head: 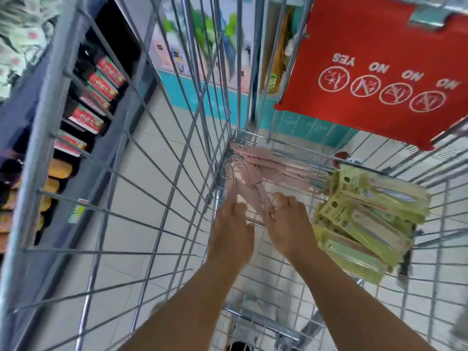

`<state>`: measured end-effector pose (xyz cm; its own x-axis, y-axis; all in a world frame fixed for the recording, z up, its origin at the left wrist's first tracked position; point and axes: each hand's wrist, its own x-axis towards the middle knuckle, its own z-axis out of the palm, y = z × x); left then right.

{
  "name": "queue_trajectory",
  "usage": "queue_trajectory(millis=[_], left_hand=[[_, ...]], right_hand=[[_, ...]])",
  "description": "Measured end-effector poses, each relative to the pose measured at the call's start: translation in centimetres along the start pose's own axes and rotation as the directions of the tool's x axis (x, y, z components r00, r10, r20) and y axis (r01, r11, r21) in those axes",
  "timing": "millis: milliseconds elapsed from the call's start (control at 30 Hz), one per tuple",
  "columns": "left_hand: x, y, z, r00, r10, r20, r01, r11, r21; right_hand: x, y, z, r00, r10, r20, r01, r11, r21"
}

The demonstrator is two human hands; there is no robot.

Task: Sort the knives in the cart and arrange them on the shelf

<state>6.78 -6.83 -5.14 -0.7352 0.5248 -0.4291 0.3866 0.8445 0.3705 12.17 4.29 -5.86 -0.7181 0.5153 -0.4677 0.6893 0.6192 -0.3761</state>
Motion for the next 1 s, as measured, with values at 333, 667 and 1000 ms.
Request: queue_trajectory(millis=[333, 667, 1000], left_hand=[[2.3, 3.7, 1.6, 0.961, -0.277, -0.01, 0.274, 0.955, -0.117], [1.8, 1.8, 1.3, 0.961, -0.276, -0.032, 0.275, 0.961, -0.029], [1.7, 1.3, 0.5, 0.943, -0.313, 0.114, 0.277, 0.928, 0.25]], right_hand=[[2.5, 1.1, -1.5, 0.994, 0.11, -0.004, -0.11, 0.994, -0.001], [1.9, 0.3, -0.2, 1.0, -0.002, -0.02, 0.0, 0.995, -0.099], [0.3, -1.1, 0.2, 0.999, 0.016, 0.044, 0.0, 0.943, -0.333]])
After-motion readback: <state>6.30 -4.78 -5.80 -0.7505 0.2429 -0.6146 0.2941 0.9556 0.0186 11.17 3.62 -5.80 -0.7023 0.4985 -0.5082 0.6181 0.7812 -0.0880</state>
